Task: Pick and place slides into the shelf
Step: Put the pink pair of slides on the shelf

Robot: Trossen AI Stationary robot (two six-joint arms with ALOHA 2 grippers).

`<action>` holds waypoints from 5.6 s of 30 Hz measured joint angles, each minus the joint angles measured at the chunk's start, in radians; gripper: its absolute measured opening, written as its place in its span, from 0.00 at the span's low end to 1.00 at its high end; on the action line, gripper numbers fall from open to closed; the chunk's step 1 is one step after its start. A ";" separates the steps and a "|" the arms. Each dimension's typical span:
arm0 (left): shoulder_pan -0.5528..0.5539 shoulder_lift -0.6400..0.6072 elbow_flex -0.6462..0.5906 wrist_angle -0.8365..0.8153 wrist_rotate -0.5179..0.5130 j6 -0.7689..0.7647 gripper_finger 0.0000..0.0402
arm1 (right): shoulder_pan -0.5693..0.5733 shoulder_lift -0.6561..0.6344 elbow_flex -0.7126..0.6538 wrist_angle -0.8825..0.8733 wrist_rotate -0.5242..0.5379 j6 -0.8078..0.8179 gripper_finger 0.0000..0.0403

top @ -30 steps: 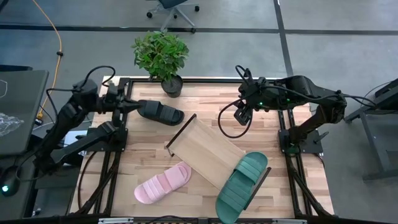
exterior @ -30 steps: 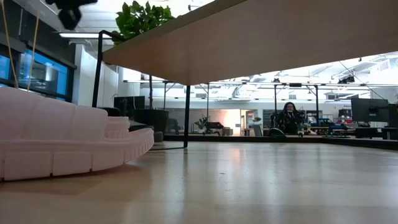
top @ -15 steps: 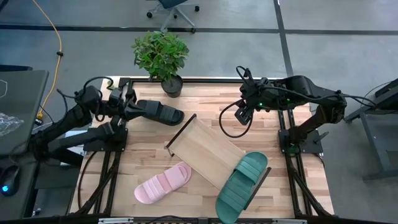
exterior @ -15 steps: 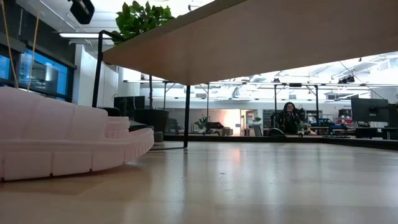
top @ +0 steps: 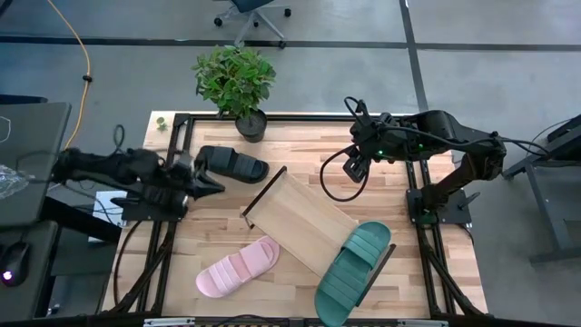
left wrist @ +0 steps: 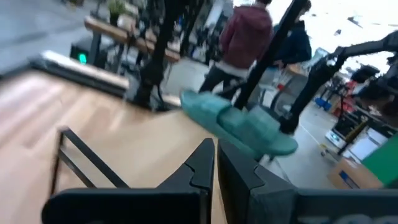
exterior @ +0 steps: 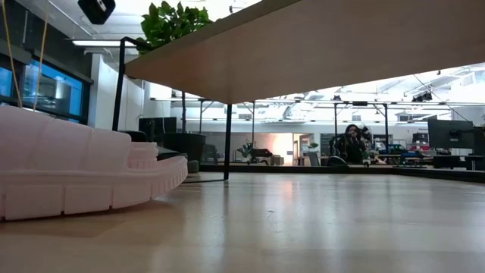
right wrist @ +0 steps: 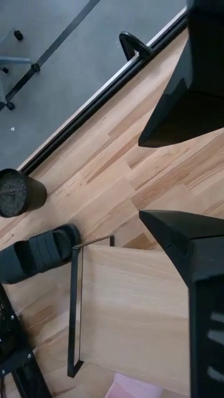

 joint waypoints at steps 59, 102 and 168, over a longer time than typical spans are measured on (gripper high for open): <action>-0.798 0.729 0.460 -0.584 -0.319 -1.167 0.02 | 0.000 0.000 0.000 -0.009 -0.186 -0.272 0.42; -0.798 0.955 0.459 -0.459 -0.193 -1.475 0.32 | 0.000 0.000 0.000 0.061 -0.287 -0.377 0.42; -0.743 1.120 0.459 -0.516 -0.493 -1.491 0.43 | 0.000 0.000 0.000 0.062 -0.313 -0.355 0.42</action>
